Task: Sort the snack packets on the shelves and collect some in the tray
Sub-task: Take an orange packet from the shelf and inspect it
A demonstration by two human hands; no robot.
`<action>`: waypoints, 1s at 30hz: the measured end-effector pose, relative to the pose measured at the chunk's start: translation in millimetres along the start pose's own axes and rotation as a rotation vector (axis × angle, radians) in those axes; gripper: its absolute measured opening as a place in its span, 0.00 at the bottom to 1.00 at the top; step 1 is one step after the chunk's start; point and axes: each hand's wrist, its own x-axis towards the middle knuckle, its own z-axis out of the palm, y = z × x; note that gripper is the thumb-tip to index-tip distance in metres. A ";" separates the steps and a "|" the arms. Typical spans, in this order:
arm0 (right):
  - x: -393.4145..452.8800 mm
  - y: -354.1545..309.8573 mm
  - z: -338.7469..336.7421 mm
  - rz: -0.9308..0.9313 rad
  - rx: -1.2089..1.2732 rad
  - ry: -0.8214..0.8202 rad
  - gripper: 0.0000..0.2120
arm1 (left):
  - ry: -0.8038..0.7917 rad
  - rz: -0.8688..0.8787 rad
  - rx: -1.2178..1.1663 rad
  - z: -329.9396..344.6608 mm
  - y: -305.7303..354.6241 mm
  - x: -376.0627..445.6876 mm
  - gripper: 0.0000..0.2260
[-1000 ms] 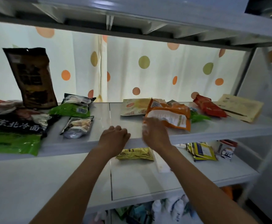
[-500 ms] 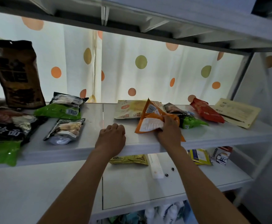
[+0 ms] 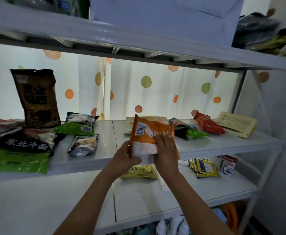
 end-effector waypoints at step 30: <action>-246.4 -135.3 -53.5 0.855 0.825 -0.470 0.20 | 0.174 -0.322 -0.314 -34.9 -143.8 -274.0 0.17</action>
